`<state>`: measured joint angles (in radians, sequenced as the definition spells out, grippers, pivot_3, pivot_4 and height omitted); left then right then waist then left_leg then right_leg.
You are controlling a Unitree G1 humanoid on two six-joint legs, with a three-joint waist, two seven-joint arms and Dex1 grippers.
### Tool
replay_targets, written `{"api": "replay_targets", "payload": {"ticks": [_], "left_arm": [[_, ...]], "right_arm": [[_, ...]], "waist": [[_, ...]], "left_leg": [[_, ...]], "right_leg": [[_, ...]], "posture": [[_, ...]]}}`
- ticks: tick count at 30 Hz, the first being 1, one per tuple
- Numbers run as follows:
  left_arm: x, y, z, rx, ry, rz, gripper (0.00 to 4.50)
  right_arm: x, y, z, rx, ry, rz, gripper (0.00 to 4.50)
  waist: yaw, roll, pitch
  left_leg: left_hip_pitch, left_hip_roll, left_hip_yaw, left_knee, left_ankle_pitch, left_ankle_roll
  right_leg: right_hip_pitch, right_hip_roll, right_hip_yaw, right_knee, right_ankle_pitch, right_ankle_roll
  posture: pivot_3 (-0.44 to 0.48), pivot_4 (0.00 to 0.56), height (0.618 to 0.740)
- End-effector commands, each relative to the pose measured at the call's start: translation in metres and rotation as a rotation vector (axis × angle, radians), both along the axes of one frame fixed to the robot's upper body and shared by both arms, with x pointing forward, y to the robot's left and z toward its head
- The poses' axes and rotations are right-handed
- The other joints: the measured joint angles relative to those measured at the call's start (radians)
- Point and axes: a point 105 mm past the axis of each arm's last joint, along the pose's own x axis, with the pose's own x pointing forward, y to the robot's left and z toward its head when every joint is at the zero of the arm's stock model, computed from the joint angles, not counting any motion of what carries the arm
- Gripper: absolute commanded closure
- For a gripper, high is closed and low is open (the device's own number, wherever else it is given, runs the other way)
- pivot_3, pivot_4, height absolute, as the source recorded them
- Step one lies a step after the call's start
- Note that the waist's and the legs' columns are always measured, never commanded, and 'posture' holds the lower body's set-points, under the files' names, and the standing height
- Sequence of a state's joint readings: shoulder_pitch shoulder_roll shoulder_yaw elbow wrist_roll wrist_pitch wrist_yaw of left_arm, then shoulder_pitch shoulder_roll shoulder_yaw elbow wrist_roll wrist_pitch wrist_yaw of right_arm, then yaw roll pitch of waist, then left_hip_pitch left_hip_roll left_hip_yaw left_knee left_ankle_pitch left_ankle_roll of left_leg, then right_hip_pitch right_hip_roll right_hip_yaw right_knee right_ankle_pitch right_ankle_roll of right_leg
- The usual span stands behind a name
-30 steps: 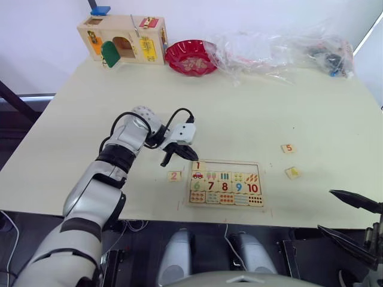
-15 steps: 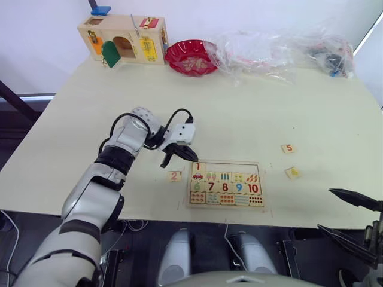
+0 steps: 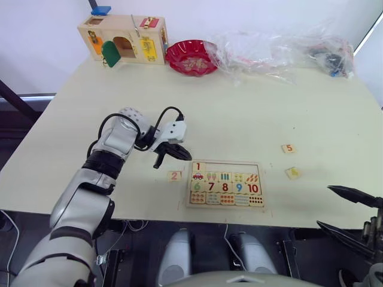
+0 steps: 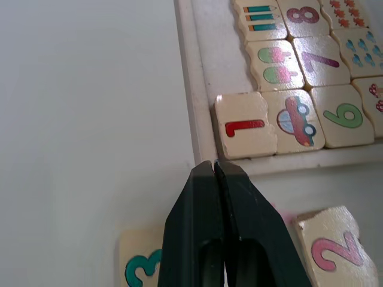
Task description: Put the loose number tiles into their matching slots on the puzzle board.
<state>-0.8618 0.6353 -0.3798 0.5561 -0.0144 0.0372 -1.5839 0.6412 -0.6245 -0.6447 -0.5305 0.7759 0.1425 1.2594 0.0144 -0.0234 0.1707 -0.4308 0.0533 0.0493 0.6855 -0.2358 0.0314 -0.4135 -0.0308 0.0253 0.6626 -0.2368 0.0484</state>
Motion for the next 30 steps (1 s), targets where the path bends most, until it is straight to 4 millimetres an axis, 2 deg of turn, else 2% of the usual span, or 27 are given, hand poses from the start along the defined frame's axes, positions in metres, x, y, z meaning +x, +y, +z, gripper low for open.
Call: {"api": "replay_targets", "payload": {"ticks": [1,4,7,11,14,22,26,30], "left_arm": [[-0.003,-0.001,0.013,-0.035,-0.015,-0.022,4.43],[-0.005,-0.001,0.015,-0.059,-0.002,-0.007,4.43],[-0.006,0.000,0.027,-0.155,0.018,0.063,4.43],[-0.009,0.007,0.044,-0.310,0.034,0.241,4.43],[-0.014,0.017,0.049,-0.376,0.028,0.368,4.43],[-0.035,0.041,0.044,-0.562,0.012,0.672,4.43],[-0.045,0.048,0.037,-0.633,-0.028,0.774,4.43],[-0.064,0.056,0.024,-0.718,-0.075,0.894,4.43]], "right_arm": [[0.000,0.000,0.004,-0.012,-0.020,0.012,0.00],[0.000,0.000,0.004,-0.012,-0.021,0.013,0.00],[0.001,0.002,0.005,-0.008,-0.025,0.016,0.00],[0.011,0.008,0.008,0.038,-0.046,0.007,0.00],[0.024,0.015,0.013,0.091,-0.071,-0.008,0.00],[0.041,0.026,0.020,0.143,-0.117,-0.021,0.00],[0.048,0.028,0.017,0.121,-0.134,-0.059,0.00],[0.060,0.030,0.008,0.072,-0.116,-0.103,0.00]], "waist": [[0.000,0.000,0.000],[0.000,0.000,0.000],[0.000,0.000,0.000],[-0.004,0.000,0.000],[-0.004,0.001,0.000],[0.003,0.001,0.000],[0.001,0.001,0.000],[-0.008,0.002,-0.001]], "left_leg": [[0.000,0.000,0.000,0.000,0.000,0.000],[0.000,0.000,0.000,0.000,0.000,0.000],[0.000,0.000,0.000,0.000,0.000,0.000],[0.001,0.001,-0.001,0.000,0.000,0.000],[0.001,0.001,-0.002,0.000,0.000,0.000],[0.001,0.002,-0.002,-0.001,0.000,0.000],[0.002,0.002,-0.002,-0.001,0.000,0.000],[0.003,0.002,-0.001,-0.002,0.000,0.000]], "right_leg": [[0.000,0.000,0.000,0.000,0.000,0.000],[0.000,0.000,0.000,0.000,0.000,0.000],[0.000,0.000,0.000,0.000,0.000,0.000],[0.000,0.000,0.000,0.000,0.000,0.000],[0.000,0.000,0.001,0.000,0.000,0.000],[0.000,-0.001,0.000,0.000,0.000,0.001],[0.000,-0.003,0.001,0.000,0.000,0.001],[0.000,-0.003,0.002,0.000,0.000,0.000]], "posture": [[0.000,0.150,0.740],[0.000,0.150,0.740],[0.000,0.150,0.740],[0.000,0.150,0.740],[0.000,0.150,0.740],[0.000,0.150,0.740],[0.000,0.150,0.740],[0.000,0.150,0.740]]}}
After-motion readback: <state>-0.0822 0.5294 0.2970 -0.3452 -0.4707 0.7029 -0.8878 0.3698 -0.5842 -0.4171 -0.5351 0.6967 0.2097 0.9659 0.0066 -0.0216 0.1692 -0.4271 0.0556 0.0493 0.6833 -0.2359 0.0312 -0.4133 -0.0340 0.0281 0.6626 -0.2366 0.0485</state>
